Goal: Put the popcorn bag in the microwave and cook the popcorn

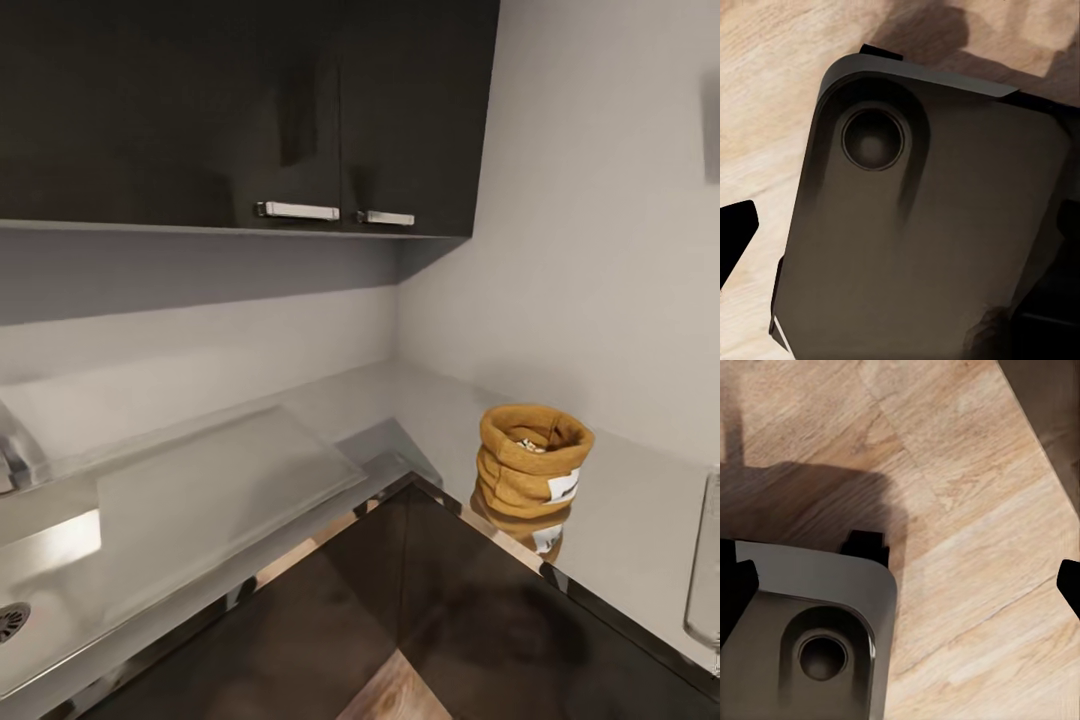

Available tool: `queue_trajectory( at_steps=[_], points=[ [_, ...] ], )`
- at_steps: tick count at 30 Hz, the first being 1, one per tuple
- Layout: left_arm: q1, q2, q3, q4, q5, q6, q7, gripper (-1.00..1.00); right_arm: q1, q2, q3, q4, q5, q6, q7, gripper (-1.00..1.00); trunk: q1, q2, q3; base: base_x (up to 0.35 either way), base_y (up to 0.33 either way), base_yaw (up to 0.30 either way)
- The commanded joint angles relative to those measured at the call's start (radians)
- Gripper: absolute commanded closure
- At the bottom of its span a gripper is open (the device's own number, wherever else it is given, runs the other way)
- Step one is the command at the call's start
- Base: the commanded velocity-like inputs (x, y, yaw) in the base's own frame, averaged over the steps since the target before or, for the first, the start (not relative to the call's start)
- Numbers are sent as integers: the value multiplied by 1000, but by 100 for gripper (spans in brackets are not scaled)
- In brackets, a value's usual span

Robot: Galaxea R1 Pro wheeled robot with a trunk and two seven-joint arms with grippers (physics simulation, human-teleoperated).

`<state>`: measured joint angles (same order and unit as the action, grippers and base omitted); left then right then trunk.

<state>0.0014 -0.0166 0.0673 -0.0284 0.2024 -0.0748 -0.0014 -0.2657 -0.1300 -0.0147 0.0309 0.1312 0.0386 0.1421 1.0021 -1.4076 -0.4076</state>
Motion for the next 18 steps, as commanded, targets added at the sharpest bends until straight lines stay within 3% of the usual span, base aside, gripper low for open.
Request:
queue_trajectory(
  at_steps=[1,18],
  points=[
    [0,0,6,-1,2,-2,0,-100,-1,0,-2,1,9,1,3,-100,0,-1,0,0,0,-212],
    [0,-1,6,-1,2,-3,4,-100,-1,-1,-2,1,9,1,4,-100,0,-1,9,0,0,-224]
  ],
)
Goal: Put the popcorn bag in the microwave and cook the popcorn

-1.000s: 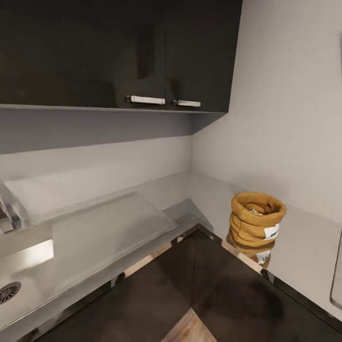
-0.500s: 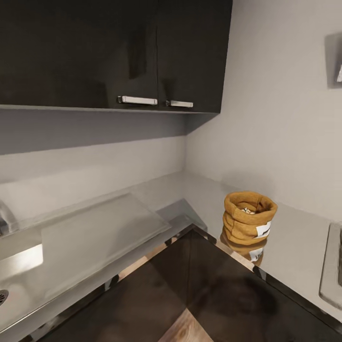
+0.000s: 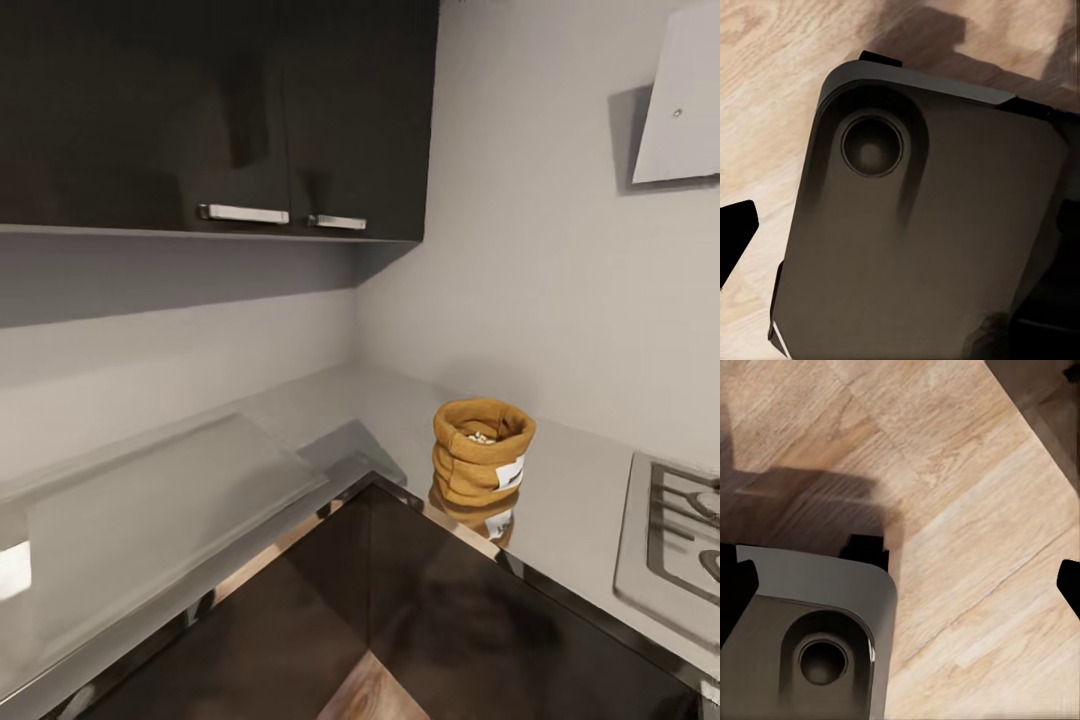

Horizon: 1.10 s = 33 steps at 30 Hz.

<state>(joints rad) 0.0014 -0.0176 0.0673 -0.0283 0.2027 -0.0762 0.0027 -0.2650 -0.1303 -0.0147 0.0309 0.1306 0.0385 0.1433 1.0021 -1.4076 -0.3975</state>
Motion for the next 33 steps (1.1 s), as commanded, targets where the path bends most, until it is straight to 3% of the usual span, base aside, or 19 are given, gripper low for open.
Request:
queue_trajectory(
  at_steps=[1,33],
  points=[
    [0,-1,6,-1,1,-2,0,-100,-1,0,-2,1,9,1,2,-100,0,-1,0,0,0,-229],
    [0,-1,2,-1,-2,-2,-1,-100,-1,2,-2,3,13,9,4,-100,0,-1,17,0,0,-247]
  ],
)
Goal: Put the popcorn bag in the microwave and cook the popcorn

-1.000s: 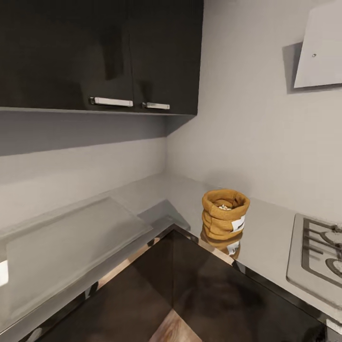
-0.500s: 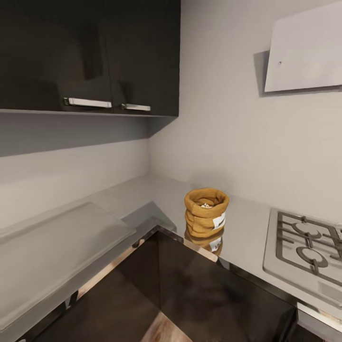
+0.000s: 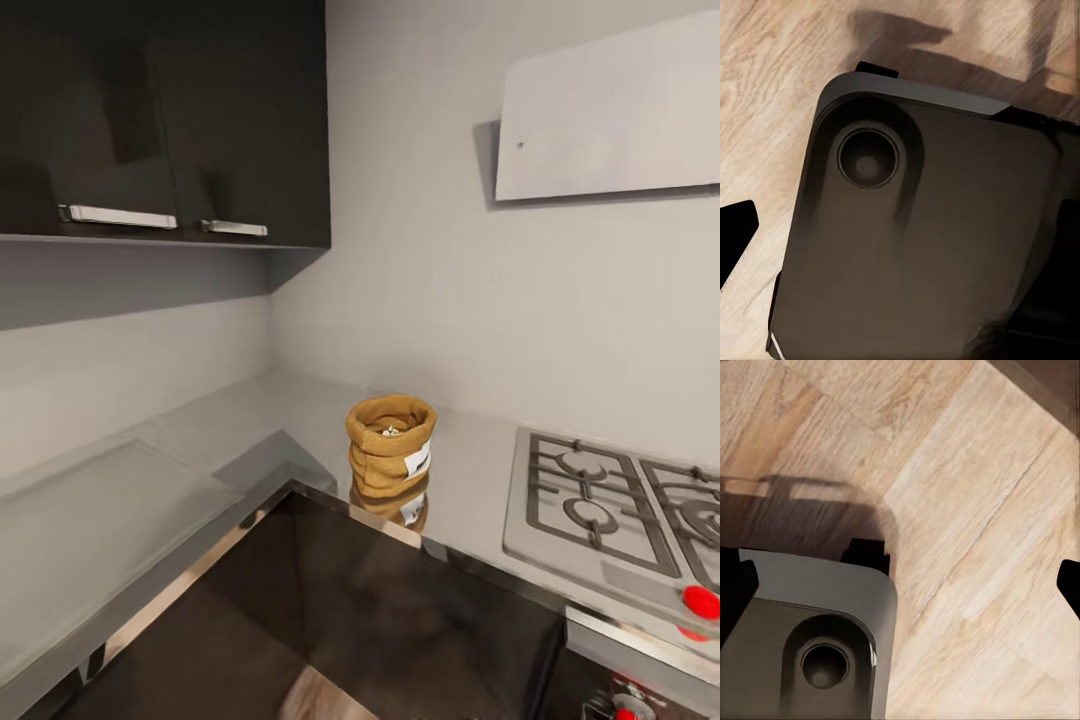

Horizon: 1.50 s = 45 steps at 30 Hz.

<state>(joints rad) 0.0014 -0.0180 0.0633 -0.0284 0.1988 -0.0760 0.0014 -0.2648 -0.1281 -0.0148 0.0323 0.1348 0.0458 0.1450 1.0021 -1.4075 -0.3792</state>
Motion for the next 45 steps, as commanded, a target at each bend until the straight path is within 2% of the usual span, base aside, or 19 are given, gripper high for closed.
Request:
queue_trajectory(
  at_steps=[1,6,15,37,45],
  points=[
    [0,0,3,-1,1,-1,0,-100,-2,0,-2,1,9,-3,0,-100,0,-1,-1,0,0,-281],
    [0,0,6,-2,2,-2,1,-100,-1,1,-2,1,10,-57,-2,-100,0,-1,0,0,0,-282],
    [0,0,-2,-2,-2,-2,0,-100,-1,-2,-2,1,9,-57,-1,-100,0,-1,0,0,10,-248],
    [0,-2,-4,-2,-4,-2,-1,-100,-2,-8,-2,1,11,-50,1,-100,0,-1,0,0,197,-6],
    [2,-2,0,-4,-4,-2,2,-100,-1,-10,-1,1,12,-50,1,-100,0,-1,0,0,0,0]
  ],
)
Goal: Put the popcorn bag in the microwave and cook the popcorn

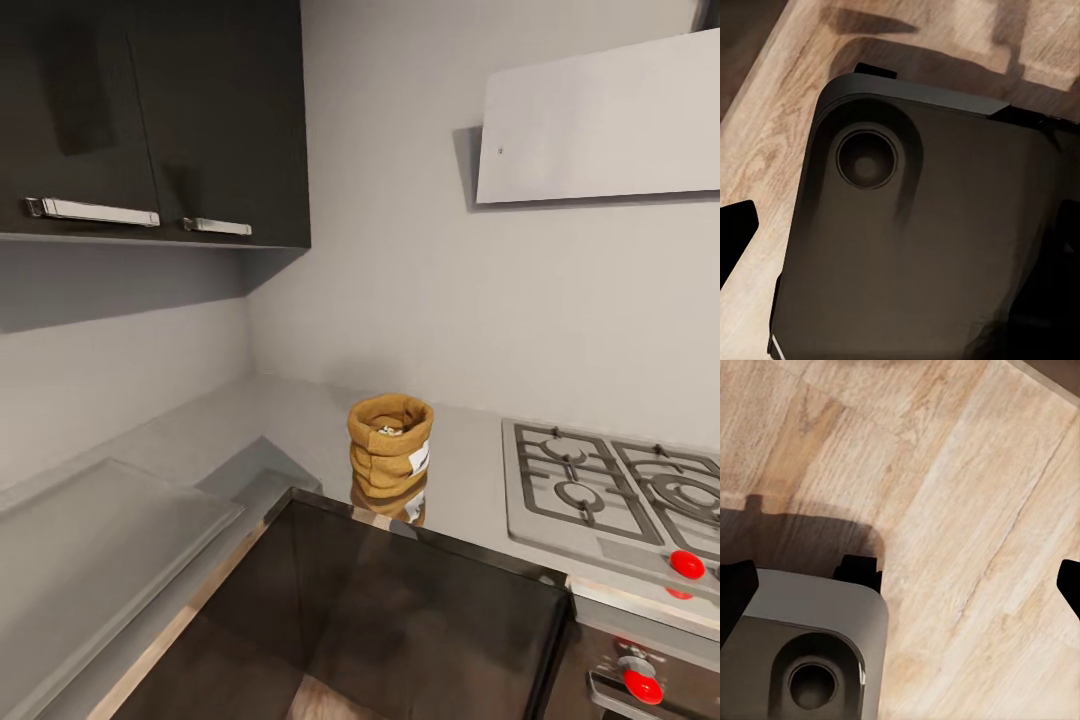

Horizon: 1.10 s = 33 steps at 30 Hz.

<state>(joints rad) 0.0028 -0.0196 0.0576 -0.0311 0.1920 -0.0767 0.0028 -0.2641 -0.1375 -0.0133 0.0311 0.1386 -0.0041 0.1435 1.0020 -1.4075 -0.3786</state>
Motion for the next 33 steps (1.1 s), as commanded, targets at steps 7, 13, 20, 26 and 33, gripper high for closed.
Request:
queue_trajectory(
  at_steps=[7,13,20,26,33],
  points=[
    [0,0,5,-1,3,-2,0,-100,-1,-1,-1,2,9,0,2,-100,0,-1,-1,0,0,0],
    [0,0,5,-1,3,-2,0,-100,-1,0,-2,2,7,0,1,-100,0,-1,-1,0,0,-109],
    [0,0,6,-1,3,-2,0,-100,-1,1,-2,2,7,0,1,-100,0,-1,-1,0,0,-229],
    [0,0,9,-1,4,-2,0,-100,-1,1,-2,2,7,0,1,-100,0,-1,-1,0,0,-204],
    [0,0,7,-1,4,-2,0,-100,-1,0,-2,2,7,0,1,-100,0,-1,-1,0,0,-190]
  ],
)
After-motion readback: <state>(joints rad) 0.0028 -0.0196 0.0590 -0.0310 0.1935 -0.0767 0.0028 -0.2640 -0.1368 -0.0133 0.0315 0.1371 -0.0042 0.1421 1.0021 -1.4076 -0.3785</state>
